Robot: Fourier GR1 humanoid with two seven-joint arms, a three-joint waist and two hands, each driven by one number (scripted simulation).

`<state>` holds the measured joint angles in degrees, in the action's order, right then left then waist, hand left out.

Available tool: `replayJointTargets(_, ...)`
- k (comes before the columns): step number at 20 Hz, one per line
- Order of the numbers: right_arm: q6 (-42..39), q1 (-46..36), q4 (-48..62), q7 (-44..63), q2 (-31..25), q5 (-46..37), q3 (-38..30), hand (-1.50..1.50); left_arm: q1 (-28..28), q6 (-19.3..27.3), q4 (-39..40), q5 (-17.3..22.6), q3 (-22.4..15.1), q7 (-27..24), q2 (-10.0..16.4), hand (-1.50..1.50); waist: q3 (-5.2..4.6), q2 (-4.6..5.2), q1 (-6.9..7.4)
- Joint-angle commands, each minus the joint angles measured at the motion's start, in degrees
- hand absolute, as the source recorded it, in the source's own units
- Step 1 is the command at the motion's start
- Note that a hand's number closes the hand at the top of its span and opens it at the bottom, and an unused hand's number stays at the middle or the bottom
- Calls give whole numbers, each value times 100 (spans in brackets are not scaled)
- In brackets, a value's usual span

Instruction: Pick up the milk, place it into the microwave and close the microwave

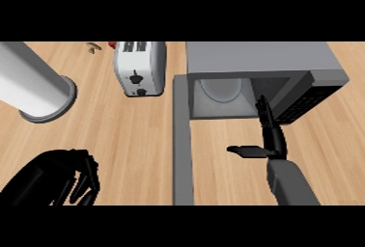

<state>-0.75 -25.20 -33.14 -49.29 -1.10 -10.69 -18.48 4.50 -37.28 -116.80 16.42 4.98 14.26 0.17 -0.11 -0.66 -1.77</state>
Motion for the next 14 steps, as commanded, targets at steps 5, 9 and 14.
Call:
replayJointTargets(5, -614, 1987, -2152, 292, -18, 237, 499, -150, -638, 717, 556, -1005, -1251, -441, -17, 150, -4, 11, -88)
replayJointTargets(9, -942, 2734, -3098, 475, -163, 408, 589, -150, -999, 702, 1526, -1700, -1689, -1125, -17, 150, -1, 46, -20)
replayJointTargets(14, -1076, 3739, -4218, 360, -182, 531, 665, -150, -1269, 1108, 2615, -2417, -2443, -1617, -17, 150, -1, 57, -41)
